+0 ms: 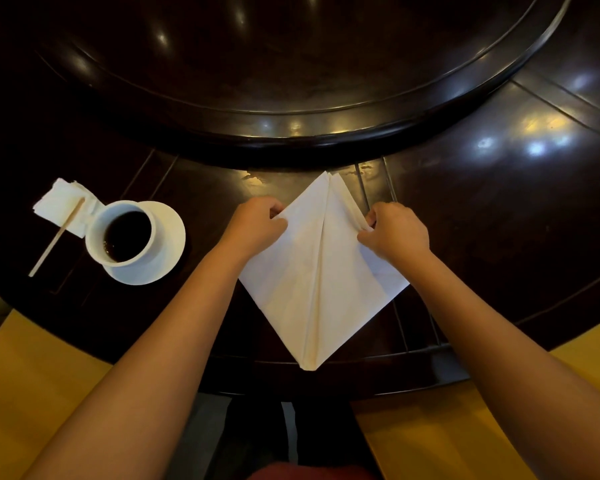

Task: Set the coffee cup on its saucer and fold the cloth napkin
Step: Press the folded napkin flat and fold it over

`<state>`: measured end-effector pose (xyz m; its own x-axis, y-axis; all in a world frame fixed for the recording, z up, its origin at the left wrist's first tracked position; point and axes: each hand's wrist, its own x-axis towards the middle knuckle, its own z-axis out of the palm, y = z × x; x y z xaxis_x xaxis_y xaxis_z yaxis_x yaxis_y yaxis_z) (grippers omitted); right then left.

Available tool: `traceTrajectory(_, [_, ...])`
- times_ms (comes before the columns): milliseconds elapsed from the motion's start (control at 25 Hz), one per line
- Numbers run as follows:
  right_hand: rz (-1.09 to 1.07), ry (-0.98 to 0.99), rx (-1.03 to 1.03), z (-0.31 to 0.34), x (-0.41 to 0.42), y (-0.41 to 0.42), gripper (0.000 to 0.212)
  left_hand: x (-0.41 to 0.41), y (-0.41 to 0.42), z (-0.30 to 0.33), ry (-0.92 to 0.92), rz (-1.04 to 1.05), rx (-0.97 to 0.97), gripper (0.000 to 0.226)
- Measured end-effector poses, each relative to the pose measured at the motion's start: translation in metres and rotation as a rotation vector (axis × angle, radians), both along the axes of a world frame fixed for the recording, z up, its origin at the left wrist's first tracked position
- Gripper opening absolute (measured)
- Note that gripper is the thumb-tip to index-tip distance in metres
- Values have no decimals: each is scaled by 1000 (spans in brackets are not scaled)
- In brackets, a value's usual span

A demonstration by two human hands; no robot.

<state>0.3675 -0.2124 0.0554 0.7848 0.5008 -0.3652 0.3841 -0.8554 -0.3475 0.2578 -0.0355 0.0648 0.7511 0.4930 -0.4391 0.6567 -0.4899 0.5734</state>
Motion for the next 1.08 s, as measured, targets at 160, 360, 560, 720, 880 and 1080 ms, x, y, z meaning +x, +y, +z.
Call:
traceTrajectory(160, [-49, 116, 51, -1, 0, -5, 22, -4, 4, 13, -79, 46, -46, 11])
traceTrajectory(360, [-100, 119, 358, 29, 11, -7, 9, -5, 14, 42, -204, 66, 8, 7])
traceTrajectory(560, [31, -245, 760, 106, 18, -5, 6, -14, 26, 103, -622, 36, 151, 8])
traceTrajectory(720, [260, -364, 790, 126, -6, -31, 10, -52, 17, 116, -755, -140, 324, 5])
traceTrajectory(880, [520, 19, 273, 77, -44, -74, 50, -111, 8, 56, -285, -607, 291, 63])
traceTrajectory(1080, [234, -44, 178, 9, -94, -41, 59, -103, -35, -2, -161, -470, 410, 62])
